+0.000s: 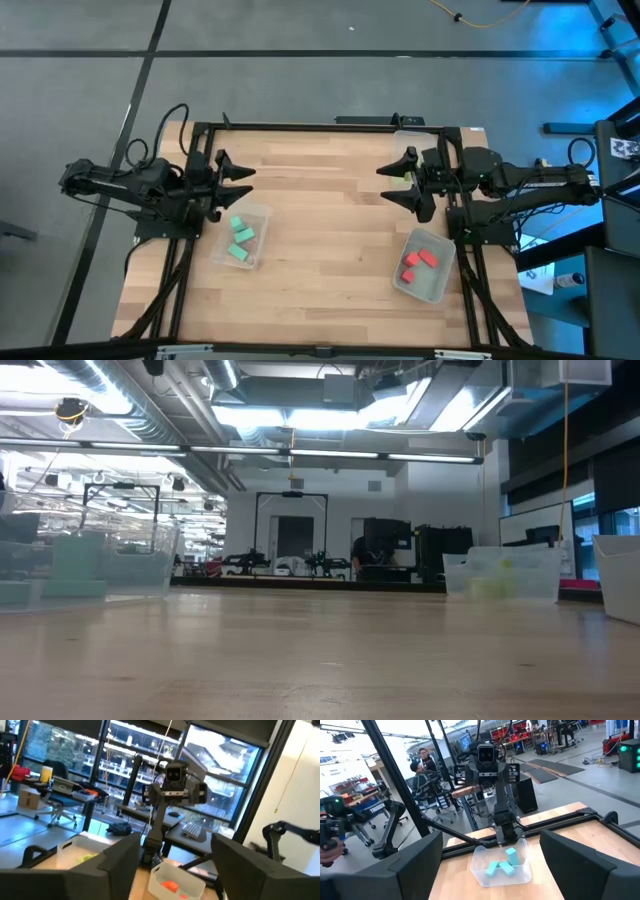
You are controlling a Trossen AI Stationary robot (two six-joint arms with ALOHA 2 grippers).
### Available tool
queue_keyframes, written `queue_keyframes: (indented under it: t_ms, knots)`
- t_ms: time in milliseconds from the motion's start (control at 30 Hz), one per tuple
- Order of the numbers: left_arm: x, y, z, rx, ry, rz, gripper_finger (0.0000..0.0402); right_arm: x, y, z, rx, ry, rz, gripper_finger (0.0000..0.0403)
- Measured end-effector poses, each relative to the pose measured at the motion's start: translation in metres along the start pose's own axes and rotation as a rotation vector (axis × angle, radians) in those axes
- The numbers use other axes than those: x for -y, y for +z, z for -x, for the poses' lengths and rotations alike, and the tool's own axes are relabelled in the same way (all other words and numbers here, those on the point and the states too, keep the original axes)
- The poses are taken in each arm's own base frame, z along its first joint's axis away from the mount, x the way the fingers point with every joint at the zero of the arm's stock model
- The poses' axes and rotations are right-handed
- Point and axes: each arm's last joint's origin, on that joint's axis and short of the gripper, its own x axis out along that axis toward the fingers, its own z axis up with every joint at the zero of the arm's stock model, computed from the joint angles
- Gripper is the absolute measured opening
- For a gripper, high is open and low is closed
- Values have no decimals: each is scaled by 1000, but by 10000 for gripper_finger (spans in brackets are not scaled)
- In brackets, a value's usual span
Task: Sort & place blocks by color
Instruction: Return to Home Position
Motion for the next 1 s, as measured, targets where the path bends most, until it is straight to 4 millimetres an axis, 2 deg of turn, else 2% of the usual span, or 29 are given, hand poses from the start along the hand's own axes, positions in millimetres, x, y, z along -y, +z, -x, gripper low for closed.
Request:
queue_keyframes:
  t_ms: [100, 267, 300, 467, 600, 833, 933, 1000]
  knots:
    - [-1, -3, 0, -24, 25, -17, 186, 0, 0, 0, -4, -1, -3, 336]
    - [-6, 0, 7, -35, 57, -77, 32, 0, 0, 0, -4, -1, -5, 336]
    - [-8, 0, 10, -46, 69, -88, 16, 0, 0, 0, -4, -1, -5, 336]
    - [-18, 2, 31, -97, 81, -110, 2, 0, 0, 0, -4, -1, -6, 336]
    - [-23, 1, 51, -67, 84, -109, 0, 0, 0, 0, -4, -1, -31, 336]
    - [-37, -32, 78, -3, 45, -34, 0, 0, 0, 0, -4, -2, -55, 336]
    - [-40, -48, 75, -36, 34, -11, 0, 0, -1, 0, -5, -2, -55, 336]
    - [-40, -49, 74, -34, 11, -4, 0, 0, 0, 0, -4, -2, -57, 336]
